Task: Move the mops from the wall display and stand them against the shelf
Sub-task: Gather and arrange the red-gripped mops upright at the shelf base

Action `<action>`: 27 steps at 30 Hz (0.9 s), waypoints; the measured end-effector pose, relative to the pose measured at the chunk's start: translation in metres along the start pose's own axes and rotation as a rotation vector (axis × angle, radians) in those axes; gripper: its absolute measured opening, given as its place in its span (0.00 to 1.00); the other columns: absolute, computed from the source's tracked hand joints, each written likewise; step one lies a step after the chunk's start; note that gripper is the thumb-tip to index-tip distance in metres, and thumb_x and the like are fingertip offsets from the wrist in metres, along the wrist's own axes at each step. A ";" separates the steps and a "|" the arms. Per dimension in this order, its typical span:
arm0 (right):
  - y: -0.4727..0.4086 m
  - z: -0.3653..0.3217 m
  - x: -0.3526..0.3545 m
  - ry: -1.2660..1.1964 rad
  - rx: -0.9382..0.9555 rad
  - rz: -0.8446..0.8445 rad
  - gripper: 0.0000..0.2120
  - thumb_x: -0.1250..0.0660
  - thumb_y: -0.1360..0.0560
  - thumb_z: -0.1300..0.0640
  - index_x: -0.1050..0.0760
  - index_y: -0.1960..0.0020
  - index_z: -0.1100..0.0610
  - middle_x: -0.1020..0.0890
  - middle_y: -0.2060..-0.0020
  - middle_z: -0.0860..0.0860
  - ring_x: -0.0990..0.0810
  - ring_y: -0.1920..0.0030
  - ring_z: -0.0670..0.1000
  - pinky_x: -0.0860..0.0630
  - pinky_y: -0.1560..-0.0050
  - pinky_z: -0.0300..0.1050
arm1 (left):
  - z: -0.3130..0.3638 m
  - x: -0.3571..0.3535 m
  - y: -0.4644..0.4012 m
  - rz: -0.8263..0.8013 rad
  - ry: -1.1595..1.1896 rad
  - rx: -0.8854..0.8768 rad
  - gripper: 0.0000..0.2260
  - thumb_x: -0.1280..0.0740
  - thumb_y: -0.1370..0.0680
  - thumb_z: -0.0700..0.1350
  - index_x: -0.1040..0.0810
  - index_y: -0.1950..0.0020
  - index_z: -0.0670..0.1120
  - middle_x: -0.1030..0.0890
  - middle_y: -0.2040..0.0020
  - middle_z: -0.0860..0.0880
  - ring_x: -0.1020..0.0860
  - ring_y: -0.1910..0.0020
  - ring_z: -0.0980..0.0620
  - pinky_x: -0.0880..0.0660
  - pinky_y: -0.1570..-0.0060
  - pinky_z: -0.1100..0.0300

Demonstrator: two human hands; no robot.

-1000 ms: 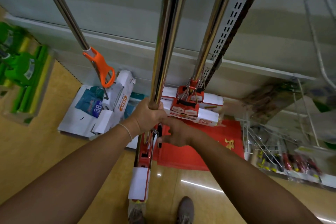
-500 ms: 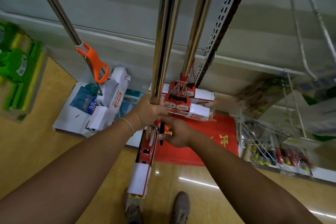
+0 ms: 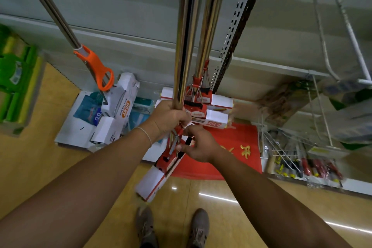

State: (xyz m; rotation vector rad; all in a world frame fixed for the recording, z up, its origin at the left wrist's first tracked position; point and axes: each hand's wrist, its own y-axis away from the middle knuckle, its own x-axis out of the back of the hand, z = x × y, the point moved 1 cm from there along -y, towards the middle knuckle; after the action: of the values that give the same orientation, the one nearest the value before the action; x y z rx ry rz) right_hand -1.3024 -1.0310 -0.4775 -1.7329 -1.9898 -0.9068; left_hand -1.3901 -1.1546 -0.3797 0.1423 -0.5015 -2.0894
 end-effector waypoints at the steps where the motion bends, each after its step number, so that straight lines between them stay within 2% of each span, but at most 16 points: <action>1: 0.000 0.001 -0.002 0.005 -0.028 0.032 0.23 0.26 0.32 0.41 0.26 0.46 0.55 0.23 0.52 0.49 0.24 0.53 0.50 0.23 0.54 0.49 | 0.001 -0.001 -0.002 0.002 0.002 0.009 0.02 0.31 0.32 0.32 0.24 0.63 0.33 0.24 0.70 0.43 0.24 0.68 0.50 0.28 0.63 0.58; 3: 0.001 0.004 -0.006 0.009 -0.080 0.105 0.22 0.26 0.33 0.39 0.26 0.51 0.54 0.22 0.56 0.50 0.23 0.56 0.51 0.24 0.58 0.49 | 0.002 -0.004 -0.005 -0.002 0.012 0.020 0.02 0.30 0.31 0.33 0.22 0.63 0.38 0.21 0.67 0.45 0.21 0.64 0.51 0.28 0.60 0.59; 6: 0.002 0.007 -0.010 0.010 -0.131 0.195 0.19 0.27 0.35 0.35 0.30 0.57 0.47 0.26 0.62 0.44 0.27 0.62 0.44 0.32 0.67 0.41 | 0.002 -0.009 -0.010 0.010 0.051 0.008 0.09 0.28 0.31 0.35 0.20 0.66 0.48 0.18 0.67 0.53 0.18 0.61 0.57 0.28 0.58 0.62; 9: -0.001 0.010 -0.010 0.028 -0.156 0.240 0.19 0.29 0.34 0.33 0.32 0.60 0.46 0.27 0.64 0.43 0.28 0.64 0.43 0.35 0.69 0.41 | 0.000 -0.015 -0.015 0.052 0.044 -0.027 0.09 0.27 0.30 0.40 0.19 0.66 0.53 0.17 0.62 0.53 0.18 0.55 0.54 0.26 0.54 0.60; 12: -0.008 0.013 -0.007 0.084 -0.191 0.274 0.22 0.31 0.33 0.32 0.32 0.63 0.50 0.29 0.69 0.45 0.30 0.68 0.45 0.36 0.70 0.43 | 0.001 -0.019 -0.020 0.085 -0.072 -0.102 0.04 0.28 0.26 0.48 0.21 0.60 0.53 0.19 0.64 0.59 0.21 0.59 0.63 0.28 0.57 0.64; 14: -0.013 0.013 -0.005 0.097 -0.233 0.288 0.24 0.31 0.32 0.33 0.33 0.65 0.52 0.30 0.71 0.46 0.31 0.71 0.48 0.38 0.71 0.43 | 0.003 -0.021 -0.024 0.091 -0.163 -0.156 0.05 0.30 0.25 0.52 0.23 0.57 0.53 0.20 0.65 0.62 0.22 0.62 0.66 0.29 0.59 0.66; 16: -0.019 0.011 -0.002 0.098 -0.282 0.285 0.26 0.32 0.30 0.33 0.34 0.65 0.55 0.30 0.72 0.49 0.30 0.71 0.51 0.38 0.71 0.45 | 0.006 -0.023 -0.028 0.118 -0.246 -0.181 0.07 0.30 0.26 0.55 0.24 0.57 0.54 0.18 0.63 0.58 0.21 0.60 0.63 0.29 0.59 0.66; 20: -0.031 0.009 0.004 0.021 -0.366 0.281 0.26 0.33 0.28 0.35 0.37 0.68 0.54 0.31 0.74 0.49 0.32 0.73 0.50 0.44 0.72 0.45 | 0.014 -0.025 -0.036 0.131 -0.407 -0.257 0.07 0.33 0.25 0.57 0.26 0.57 0.56 0.19 0.59 0.53 0.22 0.58 0.58 0.31 0.61 0.68; 23: -0.040 0.010 0.012 0.010 -0.391 0.223 0.24 0.33 0.26 0.36 0.37 0.66 0.54 0.30 0.72 0.49 0.30 0.69 0.52 0.42 0.71 0.46 | 0.021 -0.026 -0.041 0.123 -0.451 -0.302 0.07 0.36 0.23 0.57 0.26 0.55 0.56 0.20 0.59 0.52 0.22 0.58 0.56 0.31 0.61 0.69; 27: -0.044 0.012 0.020 0.007 -0.333 0.206 0.22 0.35 0.24 0.39 0.38 0.66 0.51 0.30 0.72 0.48 0.32 0.70 0.47 0.42 0.71 0.44 | 0.027 -0.024 -0.044 0.151 -0.430 -0.345 0.06 0.37 0.22 0.57 0.28 0.52 0.55 0.22 0.64 0.59 0.23 0.62 0.69 0.32 0.65 0.77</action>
State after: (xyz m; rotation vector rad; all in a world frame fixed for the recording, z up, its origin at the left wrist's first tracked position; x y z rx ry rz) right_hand -1.3476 -1.0101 -0.4838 -2.0606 -1.6875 -1.2207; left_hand -1.4196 -1.1065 -0.3752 -0.5385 -0.3806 -2.0240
